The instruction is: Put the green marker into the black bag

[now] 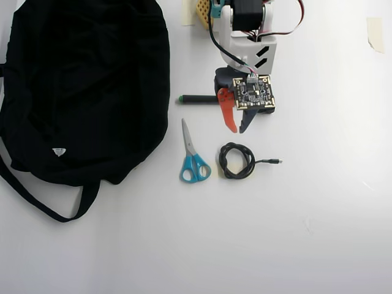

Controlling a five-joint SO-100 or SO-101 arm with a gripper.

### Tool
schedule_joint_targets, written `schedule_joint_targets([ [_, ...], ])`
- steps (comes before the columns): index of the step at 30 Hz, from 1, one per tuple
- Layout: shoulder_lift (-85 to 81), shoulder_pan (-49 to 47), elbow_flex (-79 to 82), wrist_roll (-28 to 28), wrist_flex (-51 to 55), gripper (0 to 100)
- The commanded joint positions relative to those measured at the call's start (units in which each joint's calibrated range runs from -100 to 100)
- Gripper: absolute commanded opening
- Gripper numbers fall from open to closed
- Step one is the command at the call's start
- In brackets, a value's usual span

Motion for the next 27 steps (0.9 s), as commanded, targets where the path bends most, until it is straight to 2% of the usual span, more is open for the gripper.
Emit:
schedule_joint_targets([
  [1,-4.27,0.24,-1.10,-1.79,9.53,2],
  [8,-4.35,0.17,-1.10,-5.41,21.59,2],
  [15,-4.35,0.24,-1.10,-5.41,28.48,2],
  [27,-4.35,-0.21,-1.10,-5.41,34.25,2],
])
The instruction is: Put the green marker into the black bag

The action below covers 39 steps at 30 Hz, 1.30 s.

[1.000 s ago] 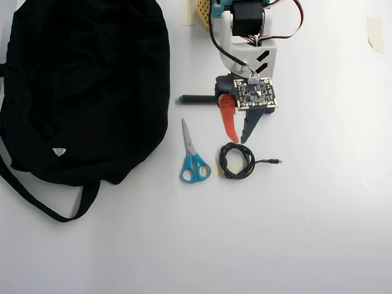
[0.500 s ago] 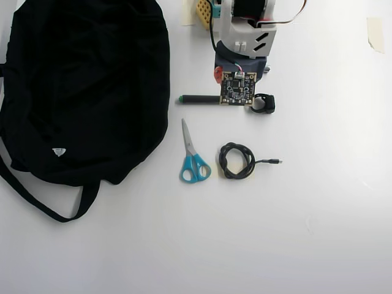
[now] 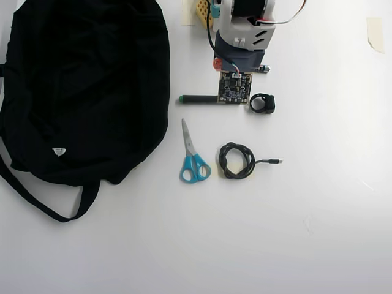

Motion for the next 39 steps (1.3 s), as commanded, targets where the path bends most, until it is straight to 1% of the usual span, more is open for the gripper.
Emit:
schedule_joint_targets([
  [1,-2.61,-0.35,-1.02,0.02,1.71,2],
  [14,-2.44,0.32,-0.12,0.07,1.36,2],
  [17,-1.70,0.77,2.30,-0.03,0.76,2],
  [21,-2.53,0.77,4.91,0.28,-3.46,2],
  [28,-1.86,0.62,5.27,0.81,-3.63,2],
  [32,-1.61,1.29,9.04,5.89,-3.46,2],
  [39,-1.53,3.16,14.52,10.09,-4.75,2],
])
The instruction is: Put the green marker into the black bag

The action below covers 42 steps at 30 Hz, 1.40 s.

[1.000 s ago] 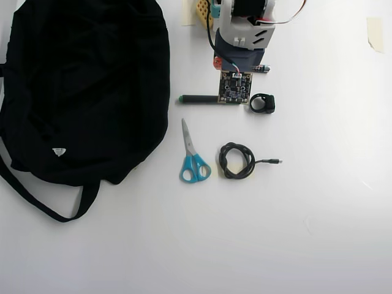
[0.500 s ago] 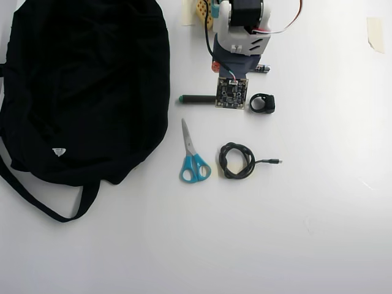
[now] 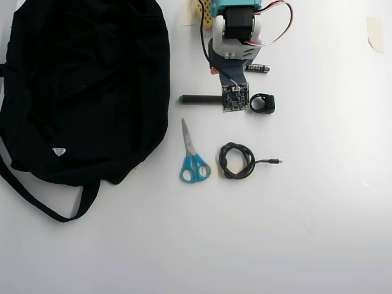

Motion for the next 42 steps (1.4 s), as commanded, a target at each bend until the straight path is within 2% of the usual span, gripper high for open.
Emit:
schedule_joint_targets([
  [1,-1.45,1.40,0.82,3.19,-2.01,2],
  [7,-1.45,3.87,4.50,12.74,-10.79,2],
  [15,-1.37,5.37,8.91,22.23,-17.34,2],
  [21,-2.53,5.37,13.22,23.90,-22.16,2],
  [29,-2.53,4.77,12.23,25.22,-23.62,2],
  [34,-2.53,4.77,12.23,29.25,-23.71,2],
  [38,-2.61,4.77,12.23,29.83,-23.71,2],
  [42,-2.61,4.77,11.42,31.25,-23.71,9],
])
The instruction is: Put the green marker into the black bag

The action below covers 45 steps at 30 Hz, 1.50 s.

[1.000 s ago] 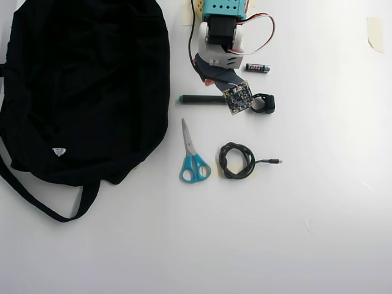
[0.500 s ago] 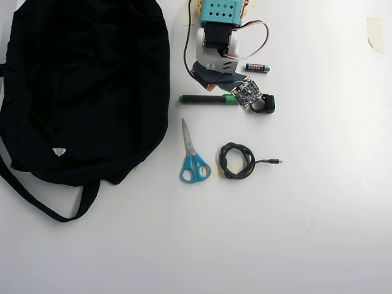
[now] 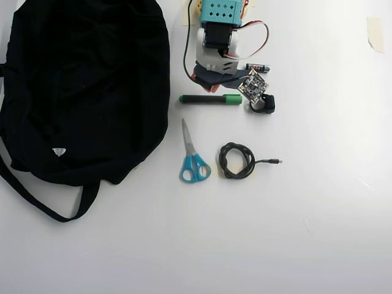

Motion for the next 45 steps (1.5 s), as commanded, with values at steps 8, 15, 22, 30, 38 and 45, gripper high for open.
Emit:
schedule_joint_targets([
  [8,-2.36,-0.60,-4.53,5.89,-0.70,25],
  [15,-1.95,-0.52,-3.99,10.93,-0.27,30],
  [22,-1.12,-0.67,-3.36,12.13,0.08,41],
  [30,-0.45,-0.67,-2.55,12.13,4.82,38],
  [38,0.71,-0.67,-0.48,12.19,4.04,38],
  [45,6.02,-0.67,-0.57,14.13,0.34,39],
])
